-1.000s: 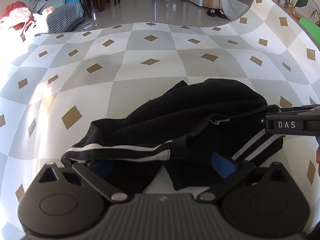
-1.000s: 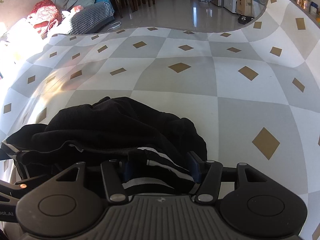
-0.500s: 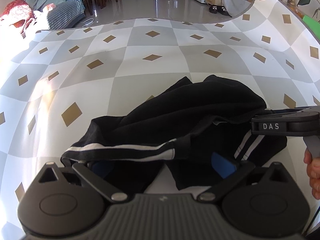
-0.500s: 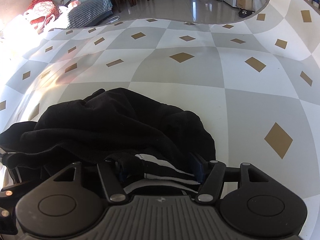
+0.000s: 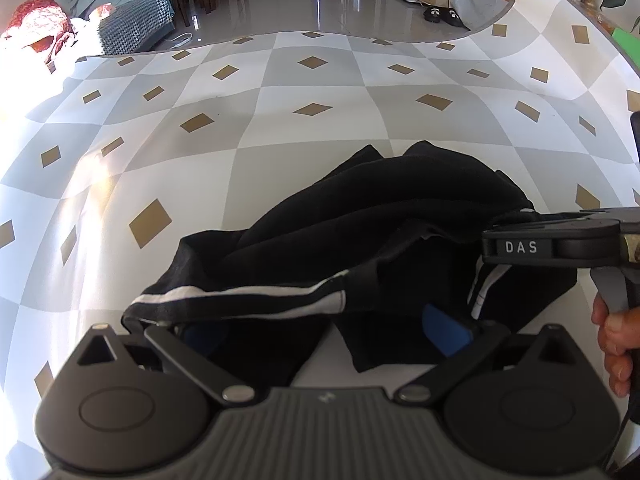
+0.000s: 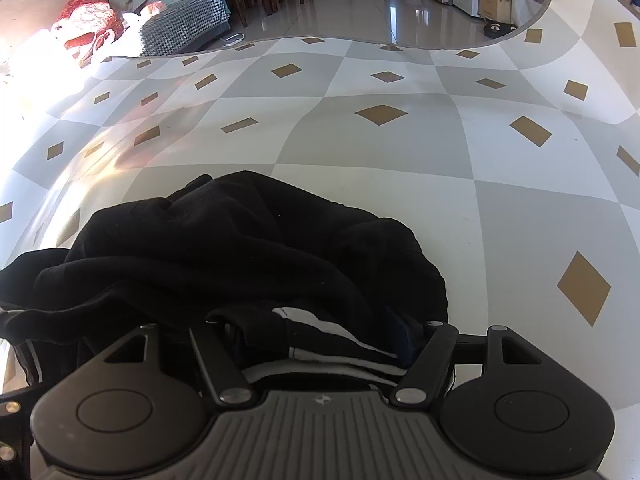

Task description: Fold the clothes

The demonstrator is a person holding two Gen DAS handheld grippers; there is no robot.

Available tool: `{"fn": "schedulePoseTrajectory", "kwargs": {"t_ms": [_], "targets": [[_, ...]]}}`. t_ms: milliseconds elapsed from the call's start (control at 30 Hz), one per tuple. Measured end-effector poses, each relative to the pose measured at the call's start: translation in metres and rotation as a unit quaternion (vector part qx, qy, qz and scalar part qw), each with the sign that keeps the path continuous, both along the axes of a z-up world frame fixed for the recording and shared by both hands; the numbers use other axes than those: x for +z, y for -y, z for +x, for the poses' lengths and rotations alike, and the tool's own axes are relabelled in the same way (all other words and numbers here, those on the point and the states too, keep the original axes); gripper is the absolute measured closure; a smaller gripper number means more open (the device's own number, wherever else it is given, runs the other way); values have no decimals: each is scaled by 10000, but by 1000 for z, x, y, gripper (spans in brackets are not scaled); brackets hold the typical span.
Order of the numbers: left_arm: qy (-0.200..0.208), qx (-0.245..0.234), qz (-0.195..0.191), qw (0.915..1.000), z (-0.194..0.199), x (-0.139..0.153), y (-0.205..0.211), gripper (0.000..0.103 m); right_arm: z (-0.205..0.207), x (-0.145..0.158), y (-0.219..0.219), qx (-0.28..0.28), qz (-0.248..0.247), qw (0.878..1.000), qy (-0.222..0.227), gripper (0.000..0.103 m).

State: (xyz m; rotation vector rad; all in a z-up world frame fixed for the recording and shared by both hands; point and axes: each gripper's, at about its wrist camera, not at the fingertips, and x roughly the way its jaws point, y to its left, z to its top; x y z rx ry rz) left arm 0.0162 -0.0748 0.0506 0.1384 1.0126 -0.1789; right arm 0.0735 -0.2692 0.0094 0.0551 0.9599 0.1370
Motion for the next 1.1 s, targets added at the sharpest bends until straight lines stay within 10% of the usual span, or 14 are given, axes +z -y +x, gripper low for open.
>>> {"fn": "schedulePoseTrajectory", "kwargs": {"t_ms": [1100], "targets": [[10, 203, 87, 9998, -1, 2, -13, 0, -4, -3, -53, 934, -28, 9956, -102, 34]]}}
